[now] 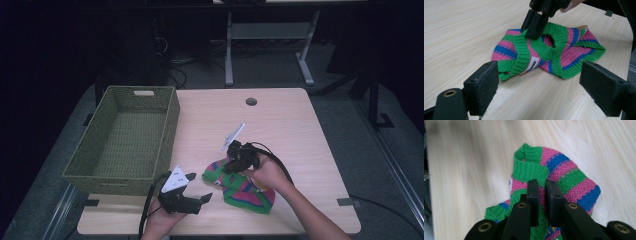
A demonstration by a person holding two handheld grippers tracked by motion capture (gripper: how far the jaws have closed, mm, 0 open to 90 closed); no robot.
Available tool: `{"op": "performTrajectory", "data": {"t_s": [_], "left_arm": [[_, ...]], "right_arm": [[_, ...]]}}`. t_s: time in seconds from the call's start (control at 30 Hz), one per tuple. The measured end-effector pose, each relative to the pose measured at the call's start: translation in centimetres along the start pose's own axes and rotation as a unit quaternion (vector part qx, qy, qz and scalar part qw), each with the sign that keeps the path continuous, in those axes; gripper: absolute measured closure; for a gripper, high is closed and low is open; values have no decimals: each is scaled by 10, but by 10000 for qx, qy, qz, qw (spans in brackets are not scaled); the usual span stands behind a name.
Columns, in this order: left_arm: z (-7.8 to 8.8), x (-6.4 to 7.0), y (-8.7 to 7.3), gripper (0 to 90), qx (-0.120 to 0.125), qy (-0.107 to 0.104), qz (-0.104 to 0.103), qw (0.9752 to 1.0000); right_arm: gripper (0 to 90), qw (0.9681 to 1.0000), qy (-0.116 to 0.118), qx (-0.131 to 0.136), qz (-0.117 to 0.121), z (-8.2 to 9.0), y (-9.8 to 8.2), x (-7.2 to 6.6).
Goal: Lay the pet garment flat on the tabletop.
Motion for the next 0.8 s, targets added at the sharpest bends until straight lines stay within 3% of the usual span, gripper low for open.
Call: {"op": "performTrajectory", "data": {"t_s": [0.3, 0.5, 0.8], "left_arm": [[0, -1, -1, 154, -9, -1, -10, 10000], [-1, -3, -1, 154, -20, 8, -4, 10000], [0, -7, -3, 153, -55, 63, -2, 10000]], "right_arm": [[816, 9994, 186, 232, 176, 21, 2, -9], [814, 9987, 173, 321, 353, 34, 4, -14], [812, 9977, 146, 540, 384, 57, 0, -18]]}}
Point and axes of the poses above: each handheld gripper's, and its own axes: z roughly backward along the jaws, y roughly out of its top, x roughly to its right, the point moved 8 cm from there along -z, roughly forward along the jaws, and after that the axes turned 15 degrees about -z, right-handed, at the moved point
